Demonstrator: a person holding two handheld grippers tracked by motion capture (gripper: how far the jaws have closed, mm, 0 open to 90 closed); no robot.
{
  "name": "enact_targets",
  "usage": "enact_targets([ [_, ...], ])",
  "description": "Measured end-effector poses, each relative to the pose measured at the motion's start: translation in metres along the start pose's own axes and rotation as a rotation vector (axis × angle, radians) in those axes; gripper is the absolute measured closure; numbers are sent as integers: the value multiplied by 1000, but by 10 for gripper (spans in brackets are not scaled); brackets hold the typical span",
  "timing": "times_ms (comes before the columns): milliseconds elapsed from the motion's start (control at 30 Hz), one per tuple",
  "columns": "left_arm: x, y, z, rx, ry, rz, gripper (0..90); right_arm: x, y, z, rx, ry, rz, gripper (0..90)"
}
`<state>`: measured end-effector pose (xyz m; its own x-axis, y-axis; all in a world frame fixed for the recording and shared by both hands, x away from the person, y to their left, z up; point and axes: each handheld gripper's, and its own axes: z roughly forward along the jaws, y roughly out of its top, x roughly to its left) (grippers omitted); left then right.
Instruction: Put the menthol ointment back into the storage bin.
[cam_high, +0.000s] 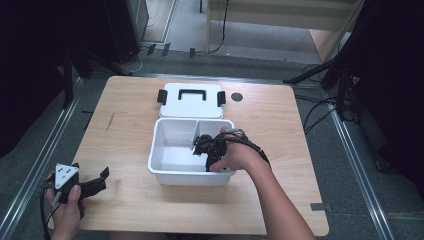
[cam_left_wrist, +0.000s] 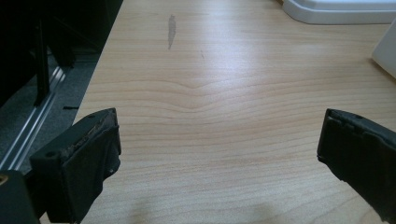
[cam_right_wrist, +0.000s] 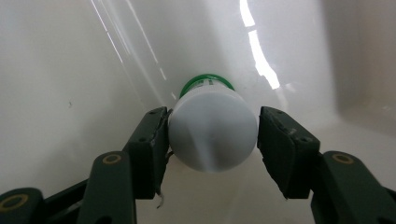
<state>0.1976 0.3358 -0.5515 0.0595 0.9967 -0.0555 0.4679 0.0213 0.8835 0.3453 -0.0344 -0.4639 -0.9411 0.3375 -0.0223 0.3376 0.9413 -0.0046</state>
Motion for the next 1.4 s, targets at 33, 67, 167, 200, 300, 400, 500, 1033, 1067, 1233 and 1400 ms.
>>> enact_targets([
  [33,0,0,0,0,0,-1,1,0,0,-1,-1,-6,1,437],
  [67,0,0,0,0,0,-1,1,0,0,-1,-1,-6,1,437],
  [167,0,0,0,3,0,1,1,1,-2,-13,-23,-20,0,422],
  [200,0,0,0,3,0,1,1,1,-3,-17,-33,-22,0,422],
  [300,0,0,0,2,1,1,1,1,-7,-28,-48,-31,-2,395],
  [400,0,0,0,1,1,1,1,0,-11,-37,-59,-39,4,395],
  [500,0,0,0,-2,1,-3,1,-4,-22,-58,-115,-36,20,395],
  [1033,0,0,1,-2,3,-6,1,-18,-73,-106,-203,-68,94,380],
  [1067,0,0,1,-2,3,-5,1,-20,-77,-106,-199,-74,99,380],
  [1233,0,0,0,0,4,-5,1,-29,-98,-101,-204,-72,142,375],
  [1400,0,0,0,-1,6,-6,1,-34,-117,-94,-215,-65,175,367],
])
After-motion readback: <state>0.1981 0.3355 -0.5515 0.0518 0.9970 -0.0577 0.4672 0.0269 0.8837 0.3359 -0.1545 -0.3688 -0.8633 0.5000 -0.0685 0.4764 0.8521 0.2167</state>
